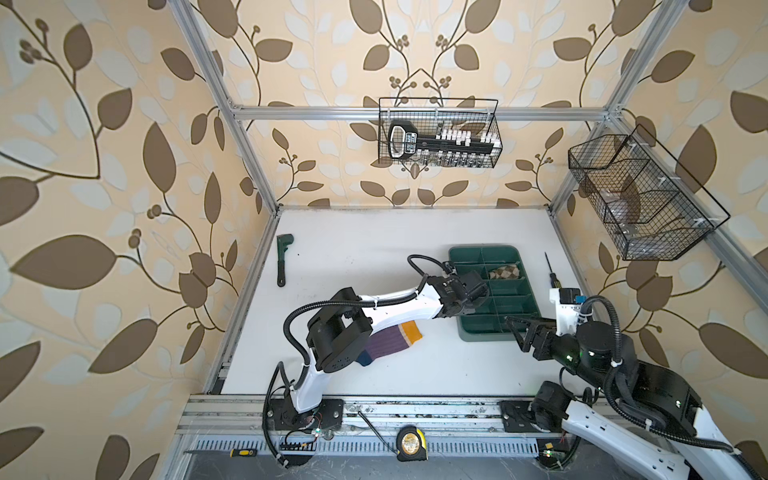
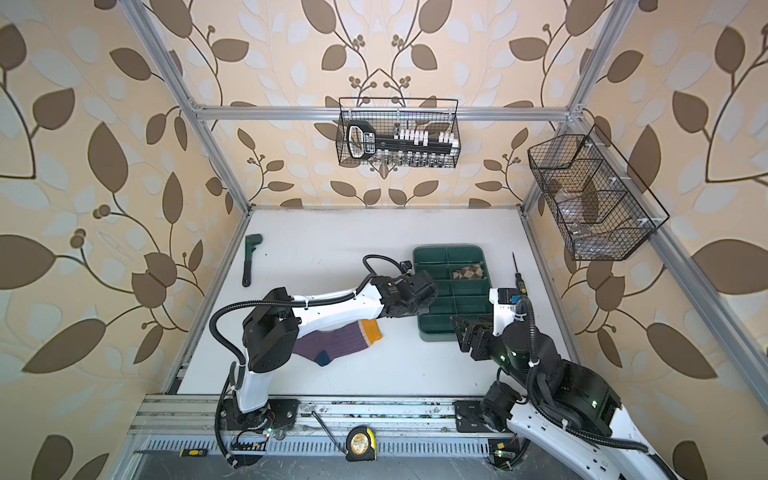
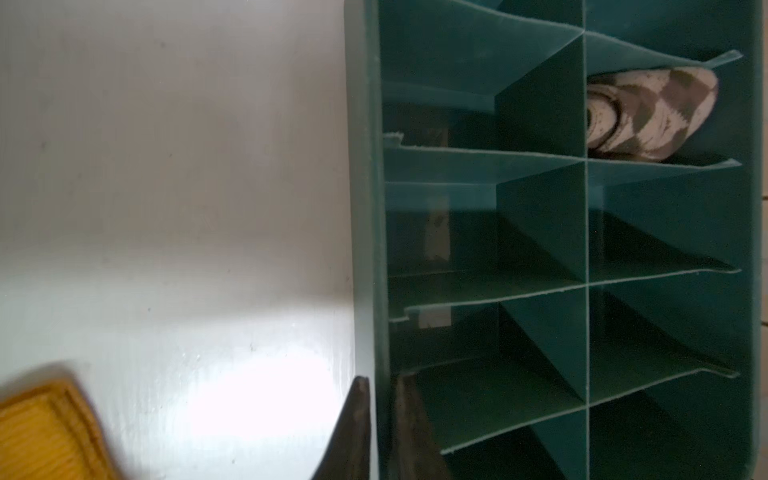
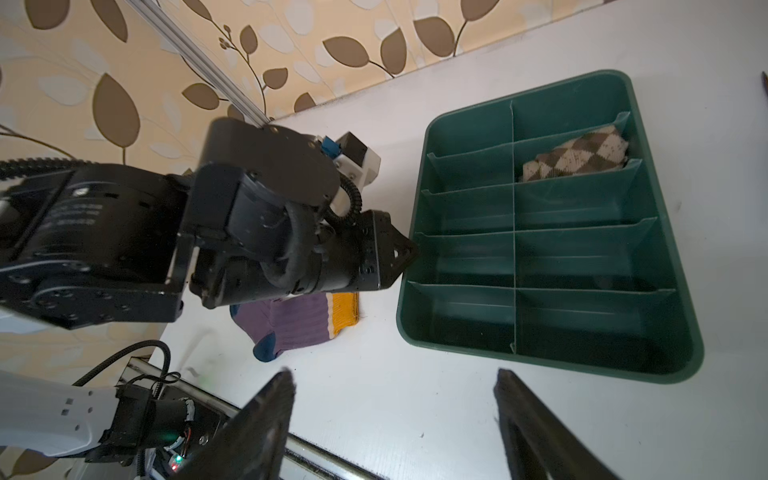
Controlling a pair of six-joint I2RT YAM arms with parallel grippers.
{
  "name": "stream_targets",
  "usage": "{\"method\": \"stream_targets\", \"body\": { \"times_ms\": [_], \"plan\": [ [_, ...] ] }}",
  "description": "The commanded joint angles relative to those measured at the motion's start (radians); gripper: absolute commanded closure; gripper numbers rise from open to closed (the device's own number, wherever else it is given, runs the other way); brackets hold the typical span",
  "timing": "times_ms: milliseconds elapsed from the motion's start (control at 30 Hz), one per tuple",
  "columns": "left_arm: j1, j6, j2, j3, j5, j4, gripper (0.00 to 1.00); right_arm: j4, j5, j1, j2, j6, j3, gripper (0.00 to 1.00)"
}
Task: Roll the socks
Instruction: 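Push the green tray farther from the robot with the left gripper, then lower both grippers toward the purple sock lying near the robot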
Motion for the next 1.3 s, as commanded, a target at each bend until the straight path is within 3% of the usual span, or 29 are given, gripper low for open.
{"method": "stream_targets", "body": {
  "times_ms": [0, 133, 233, 367, 500, 667, 833, 967, 1067, 1133, 1200, 1267],
  "plan": [
    [-0.015, 0.035, -0.178, 0.004, -0.123, -0.153, 0.66, -0.048, -0.034, 0.001, 0.014, -0.040, 0.054, 0.22],
    [-0.014, 0.082, -0.397, -0.038, -0.216, -0.213, 0.31, -0.063, -0.059, 0.001, 0.059, -0.087, 0.096, 0.22],
    [-0.014, 0.132, -0.597, -0.122, -0.225, -0.242, 0.15, -0.069, -0.074, 0.001, 0.097, -0.108, 0.104, 0.22],
    [-0.014, 0.096, -0.881, -0.328, -0.248, -0.308, 0.13, -0.099, -0.066, 0.003, 0.155, -0.099, 0.103, 0.23],
    [-0.012, -0.082, -1.159, -0.551, -0.269, -0.422, 0.12, -0.107, -0.116, 0.021, 0.263, -0.104, 0.119, 0.25],
    [-0.012, -0.192, -1.369, -0.743, -0.290, -0.461, 0.11, -0.121, -0.024, 0.173, 0.427, -0.058, 0.144, 0.26],
    [-0.009, -0.178, -1.367, -0.793, -0.328, -0.470, 0.02, -0.127, 0.168, 0.440, 0.606, 0.035, 0.189, 0.23],
    [0.033, -0.109, -1.264, -0.799, -0.290, -0.427, 0.01, -0.092, 0.205, 0.520, 0.732, 0.061, 0.192, 0.20],
    [0.195, -0.026, -1.172, -0.808, -0.105, -0.355, 0.01, -0.035, 0.209, 0.530, 0.797, 0.093, 0.205, 0.17],
    [0.342, 0.013, -1.128, -0.811, 0.020, -0.340, 0.01, -0.057, 0.274, 0.536, 0.833, 0.184, 0.261, 0.17],
    [0.429, 0.013, -1.106, -0.797, 0.044, -0.361, 0.01, -0.098, 0.312, 0.538, 0.859, 0.262, 0.323, 0.16],
    [0.455, -0.014, -1.097, -0.778, 0.009, -0.392, 0.01, -0.098, 0.317, 0.537, 0.866, 0.259, 0.375, 0.14]
  ]
}}
